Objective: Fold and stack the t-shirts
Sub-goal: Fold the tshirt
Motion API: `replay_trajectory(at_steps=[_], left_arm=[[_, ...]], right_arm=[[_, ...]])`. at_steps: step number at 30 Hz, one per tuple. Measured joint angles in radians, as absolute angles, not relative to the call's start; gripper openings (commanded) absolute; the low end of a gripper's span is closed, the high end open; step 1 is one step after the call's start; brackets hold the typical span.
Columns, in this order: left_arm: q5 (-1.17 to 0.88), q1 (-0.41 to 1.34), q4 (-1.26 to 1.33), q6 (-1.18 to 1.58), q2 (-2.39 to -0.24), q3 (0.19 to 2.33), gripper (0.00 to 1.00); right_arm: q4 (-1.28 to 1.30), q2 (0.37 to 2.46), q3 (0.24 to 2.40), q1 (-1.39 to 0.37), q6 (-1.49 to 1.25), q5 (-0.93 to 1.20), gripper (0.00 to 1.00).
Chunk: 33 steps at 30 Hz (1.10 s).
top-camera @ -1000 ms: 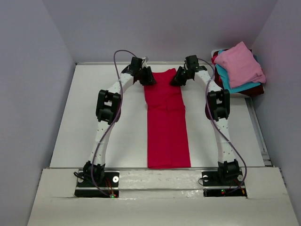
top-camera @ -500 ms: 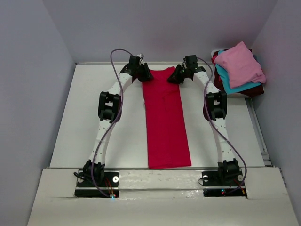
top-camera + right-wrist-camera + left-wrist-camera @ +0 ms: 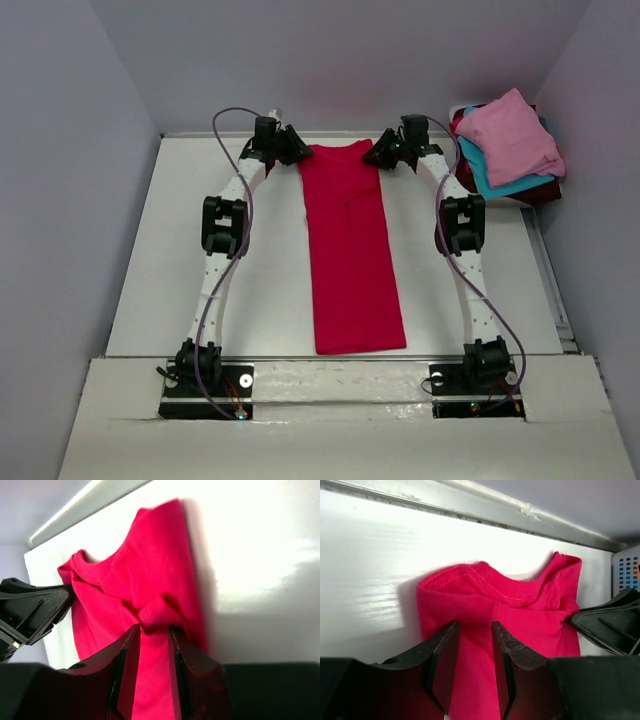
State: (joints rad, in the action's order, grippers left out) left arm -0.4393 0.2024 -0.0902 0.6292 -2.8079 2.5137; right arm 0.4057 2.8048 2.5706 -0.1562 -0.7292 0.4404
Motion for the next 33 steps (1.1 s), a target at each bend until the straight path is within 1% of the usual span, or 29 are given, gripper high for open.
replay_trajectory(at_steps=[8, 10, 12, 15, 16, 19, 20, 23, 25, 26, 30, 33], left_arm=[[-0.457, 0.185, 0.005, 0.667, -2.837, 2.521, 0.49], [-0.459, 0.186, 0.019, 0.667, -2.840, 2.521, 0.51], [-0.459, 0.186, 0.028, 0.661, -2.840, 2.521, 0.53], [-0.456, 0.190, 0.038, 0.645, -2.840, 2.519, 0.54], [-0.452, 0.190, 0.042, 0.633, -2.840, 2.518, 0.55], [-0.435, 0.198, 0.072, 0.598, -2.828, 2.487, 0.57], [-0.424, 0.202, 0.079, 0.582, -2.815, 2.465, 0.57], [-0.373, 0.226, 0.057, 0.522, -2.745, 2.388, 0.61], [-0.321, 0.254, 0.020, 0.471, -2.663, 2.308, 0.65], [-0.302, 0.268, 0.014, 0.452, -2.626, 2.275, 0.66], [-0.208, 0.328, -0.032, 0.400, -2.413, 2.104, 0.67], [-0.159, 0.375, -0.052, 0.407, -2.155, 1.894, 0.67]], right_arm=[[0.328, 2.823, 2.580, -0.150, -0.730, 0.426, 0.39], [0.323, 2.823, 2.579, -0.150, -0.729, 0.426, 0.42], [0.310, 2.823, 2.575, -0.150, -0.726, 0.425, 0.43], [0.294, 2.822, 2.570, -0.150, -0.720, 0.424, 0.47], [0.290, 2.822, 2.569, -0.150, -0.717, 0.423, 0.51], [0.281, 2.796, 2.534, -0.150, -0.707, 0.421, 0.57], [0.283, 2.786, 2.523, -0.151, -0.704, 0.418, 0.61], [0.303, 2.719, 2.453, -0.150, -0.688, 0.396, 0.64], [0.326, 2.647, 2.395, -0.150, -0.675, 0.374, 0.70], [0.342, 2.617, 2.373, -0.150, -0.672, 0.368, 0.71], [0.420, 2.396, 2.216, -0.156, -0.650, 0.323, 0.72], [0.466, 2.217, 2.097, -0.170, -0.652, 0.309, 0.72]])
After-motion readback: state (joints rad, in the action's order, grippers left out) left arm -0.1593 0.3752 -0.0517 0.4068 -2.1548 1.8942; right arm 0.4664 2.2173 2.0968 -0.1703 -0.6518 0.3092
